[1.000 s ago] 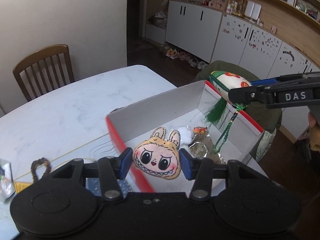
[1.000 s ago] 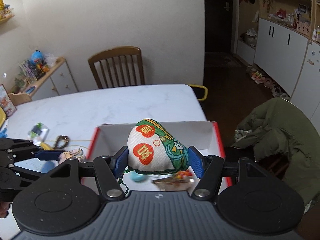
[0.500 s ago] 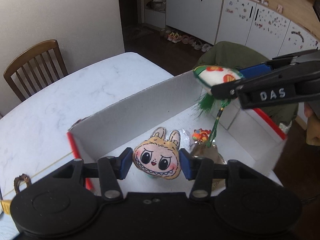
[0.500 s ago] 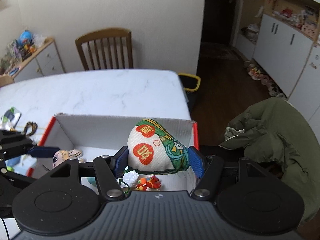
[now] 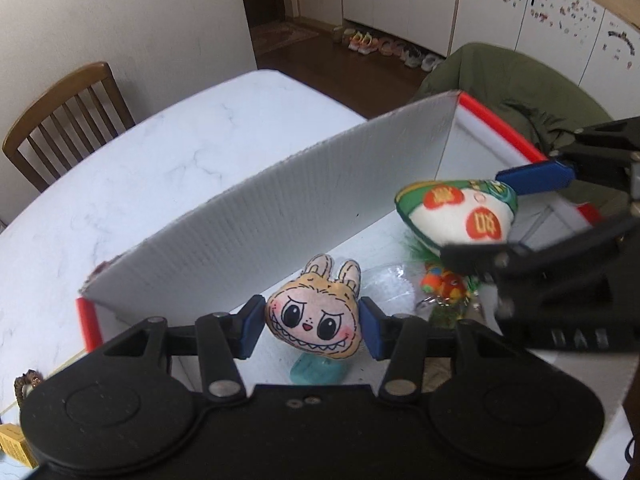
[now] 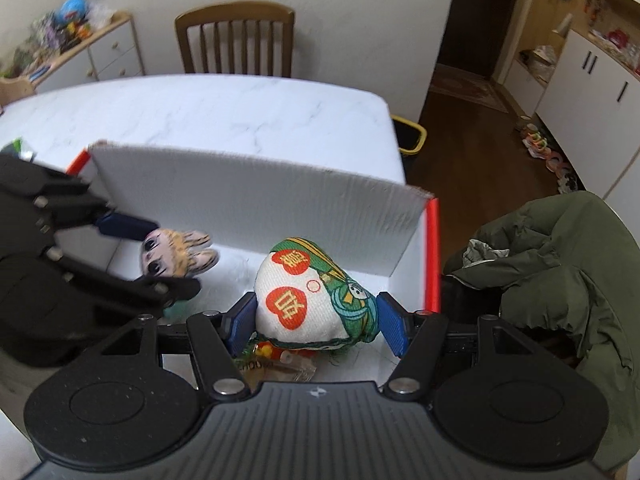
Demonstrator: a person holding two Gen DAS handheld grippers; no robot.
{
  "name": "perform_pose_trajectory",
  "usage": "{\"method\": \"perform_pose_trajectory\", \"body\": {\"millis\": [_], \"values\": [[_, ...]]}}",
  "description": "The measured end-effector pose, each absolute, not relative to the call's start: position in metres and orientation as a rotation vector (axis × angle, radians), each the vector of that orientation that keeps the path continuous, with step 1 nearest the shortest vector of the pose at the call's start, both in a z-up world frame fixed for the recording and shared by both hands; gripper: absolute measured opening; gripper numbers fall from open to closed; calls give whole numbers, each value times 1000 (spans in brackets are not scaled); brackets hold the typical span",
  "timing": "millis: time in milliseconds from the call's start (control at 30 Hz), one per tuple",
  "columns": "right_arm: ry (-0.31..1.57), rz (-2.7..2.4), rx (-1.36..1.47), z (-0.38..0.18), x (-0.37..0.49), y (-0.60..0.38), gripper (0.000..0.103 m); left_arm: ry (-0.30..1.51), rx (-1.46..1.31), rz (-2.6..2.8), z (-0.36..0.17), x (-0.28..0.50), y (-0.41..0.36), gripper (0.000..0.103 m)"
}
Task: Organize objects
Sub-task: 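Carry the bunny plush and sachet with both grippers into the shoebox, then open both grippers to drop the bunny plush and sachet in the box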
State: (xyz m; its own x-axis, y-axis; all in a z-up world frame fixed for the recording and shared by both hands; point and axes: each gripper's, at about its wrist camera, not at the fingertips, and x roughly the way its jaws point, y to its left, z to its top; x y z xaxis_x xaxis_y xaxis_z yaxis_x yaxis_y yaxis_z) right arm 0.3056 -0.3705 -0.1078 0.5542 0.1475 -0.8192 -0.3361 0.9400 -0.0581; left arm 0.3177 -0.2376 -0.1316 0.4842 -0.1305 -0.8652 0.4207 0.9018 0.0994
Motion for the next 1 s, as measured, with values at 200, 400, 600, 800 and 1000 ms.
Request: {"method": "perform_pose_trajectory", "body": {"millis": [200, 400, 600, 800, 1000], "values": [[963, 309, -249, -114, 307, -366, 65, 1055, 316, -324, -144, 328, -235, 49], [974, 347, -278, -118, 305, -359, 65, 1094, 309, -314, -151, 337, -233, 49], [980, 350, -290, -117, 307, -356, 66, 1134, 285, -301, -156, 346, -230, 50], [989, 347, -311, -117, 308, -353, 67, 1147, 280, -284, -156, 351, -231, 60], [995, 335, -293, -116, 306, -355, 69, 1134, 269, -277, -153, 350, -227, 69]]}}
